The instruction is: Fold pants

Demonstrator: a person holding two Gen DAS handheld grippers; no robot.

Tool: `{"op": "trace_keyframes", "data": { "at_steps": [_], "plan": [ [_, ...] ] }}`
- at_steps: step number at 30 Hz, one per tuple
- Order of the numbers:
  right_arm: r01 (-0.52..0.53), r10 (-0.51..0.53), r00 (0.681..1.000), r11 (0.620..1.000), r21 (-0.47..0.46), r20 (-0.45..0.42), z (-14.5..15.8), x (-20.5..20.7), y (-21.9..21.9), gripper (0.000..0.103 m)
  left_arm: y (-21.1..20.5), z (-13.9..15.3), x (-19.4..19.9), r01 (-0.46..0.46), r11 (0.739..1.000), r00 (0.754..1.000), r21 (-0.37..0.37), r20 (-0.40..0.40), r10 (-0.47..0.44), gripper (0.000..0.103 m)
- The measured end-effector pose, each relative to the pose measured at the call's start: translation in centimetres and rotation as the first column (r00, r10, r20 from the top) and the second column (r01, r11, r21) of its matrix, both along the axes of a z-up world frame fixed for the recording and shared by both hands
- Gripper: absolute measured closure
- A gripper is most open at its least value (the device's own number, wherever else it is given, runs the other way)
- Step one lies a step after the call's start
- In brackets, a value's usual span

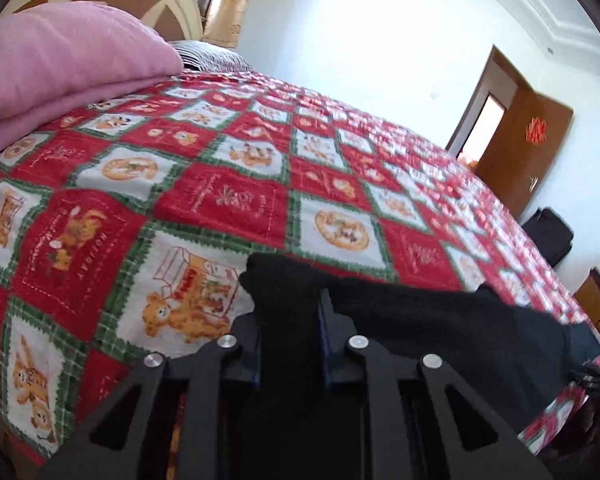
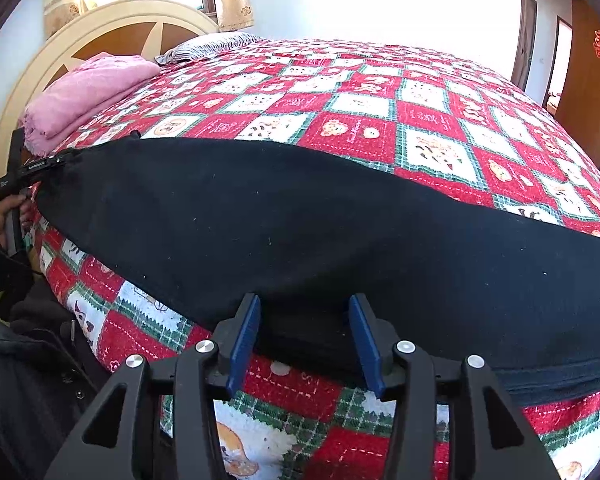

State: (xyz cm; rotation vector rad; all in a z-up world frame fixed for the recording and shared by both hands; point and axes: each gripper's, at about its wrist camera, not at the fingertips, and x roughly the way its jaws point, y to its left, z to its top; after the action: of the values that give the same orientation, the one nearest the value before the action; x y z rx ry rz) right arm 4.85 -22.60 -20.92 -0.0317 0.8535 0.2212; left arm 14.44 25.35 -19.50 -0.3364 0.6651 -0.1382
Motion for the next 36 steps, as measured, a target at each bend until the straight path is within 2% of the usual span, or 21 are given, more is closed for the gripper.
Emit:
{"op": "trace_keyframes", "data": {
  "at_steps": [2, 4, 6, 9, 12, 13, 14, 15, 18, 20, 22, 24, 26, 28, 30, 31, 32, 34, 36],
  "plan": [
    [0.003, -0.003, 1.000, 1.000, -0.007, 0.016, 0.2, -0.1, 0.2, 0.055, 1.0, 0.8, -0.1, -0.011, 0.998, 1.000, -0.063, 0.019, 0.013, 0.082],
    [0.005, -0.005, 0.999, 1.000, -0.011, 0.034, 0.5, -0.2, 0.4, 0.055, 1.6, 1.7, 0.2, -0.012, 0.997, 0.999, -0.071, 0.030, 0.014, 0.082],
    [-0.006, 0.006, 0.999, 1.000, -0.008, 0.049, 0.7, -0.4, 0.8, 0.054, 2.2, 2.0, 0.8, -0.027, 0.998, 1.000, -0.051, 0.014, 0.028, 0.082],
    [-0.020, 0.021, 0.999, 1.000, -0.024, 0.041, 0.3, -0.2, 1.6, 0.053, 4.3, 1.4, 1.8, -0.054, 0.994, 0.998, -0.096, -0.043, 0.051, 0.082],
    [-0.064, 0.066, 0.997, 0.996, -0.060, 0.041, -0.4, -0.3, 2.8, 0.046, 4.1, -0.1, 2.8, -0.027, 0.998, 0.994, -0.060, -0.107, 0.020, 0.079],
    [-0.069, 0.074, 0.996, 0.994, -0.089, 0.049, -0.5, -0.4, 3.2, 0.046, 3.6, -0.4, 2.8, -0.029, 0.999, 0.993, -0.024, -0.113, 0.026, 0.073],
    [-0.071, 0.078, 0.995, 0.991, -0.112, 0.056, -0.5, -0.5, 3.5, 0.046, 3.4, -0.3, 2.5, -0.029, 1.000, 0.994, -0.009, -0.102, 0.028, 0.067],
    [-0.073, 0.080, 0.995, 0.991, -0.116, 0.061, -0.3, -0.6, 3.5, 0.046, 3.3, -0.1, 2.2, -0.037, 0.999, 0.995, 0.006, -0.089, 0.038, 0.065],
    [-0.065, 0.071, 0.994, 0.995, -0.073, 0.082, 0.4, -0.8, 3.1, 0.046, 3.2, 1.5, 0.6, -0.071, 0.997, 0.997, 0.031, -0.017, 0.071, 0.062],
    [-0.061, 0.066, 0.992, 0.997, -0.044, 0.104, 1.3, -0.7, 3.1, 0.046, 2.9, 2.7, -0.4, -0.095, 0.992, 0.995, 0.082, 0.024, 0.093, 0.053],
    [-0.097, 0.098, 0.988, 0.995, -0.013, 0.118, 2.2, -0.2, 4.1, 0.046, 1.8, 3.9, -1.5, -0.073, 0.992, 0.996, 0.105, 0.067, 0.066, 0.046],
    [-0.150, 0.150, 0.981, 0.989, -0.014, 0.126, 2.5, 0.5, 6.0, 0.046, 0.5, 4.4, -2.2, -0.018, 0.995, 0.996, 0.098, 0.085, 0.009, 0.042],
    [-0.225, 0.224, 0.967, 0.974, -0.005, 0.124, 2.4, 1.3, 8.6, 0.046, -1.3, 3.9, -2.4, 0.046, 0.993, 0.996, 0.106, 0.068, -0.053, 0.041],
    [-0.280, 0.279, 0.958, 0.960, 0.007, 0.067, 1.4, 2.4, 10.5, 0.045, -3.0, 2.3, -1.9, 0.089, 0.988, 0.996, 0.127, 0.018, -0.092, 0.041],
    [-0.284, 0.283, 0.959, 0.959, -0.007, -0.029, -0.8, 3.7, 12.0, 0.045, -4.0, 0.3, -1.3, 0.104, 0.982, 0.994, 0.155, -0.047, -0.097, 0.041],
    [-0.284, 0.284, 0.959, 0.958, -0.034, -0.011, -1.1, 3.4, 12.2, 0.044, -4.3, -1.1, -0.9, 0.105, 0.978, 0.992, 0.182, -0.085, -0.090, 0.041],
    [-0.295, 0.295, 0.955, 0.954, -0.048, 0.003, -1.0, 2.9, 12.4, 0.043, -4.7, -1.2, -1.2, 0.099, 0.973, 0.995, 0.211, -0.053, -0.089, 0.038],
    [-0.308, 0.308, 0.951, 0.950, -0.052, -0.008, -0.6, 2.5, 12.2, 0.043, -5.2, -1.1, -1.5, 0.106, 0.967, 0.994, 0.233, -0.046, -0.098, 0.033],
    [-0.284, 0.284, 0.959, 0.959, 0.021, 0.000, 0.5, 2.3, 10.5, 0.043, -5.3, -0.3, -1.6, 0.111, 0.970, 0.994, 0.214, -0.039, -0.106, 0.033]
  ]
}}
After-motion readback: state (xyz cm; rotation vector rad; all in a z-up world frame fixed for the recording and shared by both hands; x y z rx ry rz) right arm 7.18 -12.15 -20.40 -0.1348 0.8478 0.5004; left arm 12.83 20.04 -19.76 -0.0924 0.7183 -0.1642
